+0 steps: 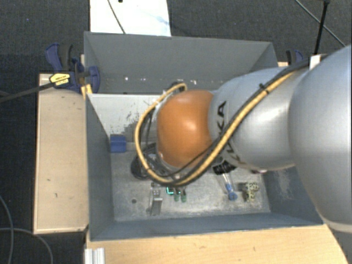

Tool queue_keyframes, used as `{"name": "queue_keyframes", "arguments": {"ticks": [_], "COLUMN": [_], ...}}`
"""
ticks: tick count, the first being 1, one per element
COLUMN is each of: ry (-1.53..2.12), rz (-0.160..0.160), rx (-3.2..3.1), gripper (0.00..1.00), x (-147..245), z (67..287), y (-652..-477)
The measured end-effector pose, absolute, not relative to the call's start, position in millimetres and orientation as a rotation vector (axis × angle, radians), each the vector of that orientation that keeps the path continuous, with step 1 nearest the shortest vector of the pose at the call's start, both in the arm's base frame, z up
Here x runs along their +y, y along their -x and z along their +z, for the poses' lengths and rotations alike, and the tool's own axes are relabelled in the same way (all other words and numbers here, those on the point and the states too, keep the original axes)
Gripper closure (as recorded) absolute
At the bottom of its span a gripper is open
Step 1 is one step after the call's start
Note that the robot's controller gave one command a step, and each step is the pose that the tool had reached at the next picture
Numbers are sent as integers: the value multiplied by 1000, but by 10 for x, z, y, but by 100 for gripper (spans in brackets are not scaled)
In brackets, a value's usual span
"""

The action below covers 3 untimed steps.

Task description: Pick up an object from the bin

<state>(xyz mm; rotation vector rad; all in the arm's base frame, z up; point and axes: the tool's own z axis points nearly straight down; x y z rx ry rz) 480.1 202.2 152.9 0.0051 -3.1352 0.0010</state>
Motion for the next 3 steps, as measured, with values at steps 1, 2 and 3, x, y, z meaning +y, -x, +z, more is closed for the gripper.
{"name": "queue_keyframes", "arguments": {"ticks": [1,2,3], "ry": [109,205,213], "rz": [-2,-13,-10], "rx": [-3148,-3146,-3140], "gripper": [0,0,100], "x": [1642,1940,1929], "z": [768,770,758], "y": [-5367,-5698,-5678]}}
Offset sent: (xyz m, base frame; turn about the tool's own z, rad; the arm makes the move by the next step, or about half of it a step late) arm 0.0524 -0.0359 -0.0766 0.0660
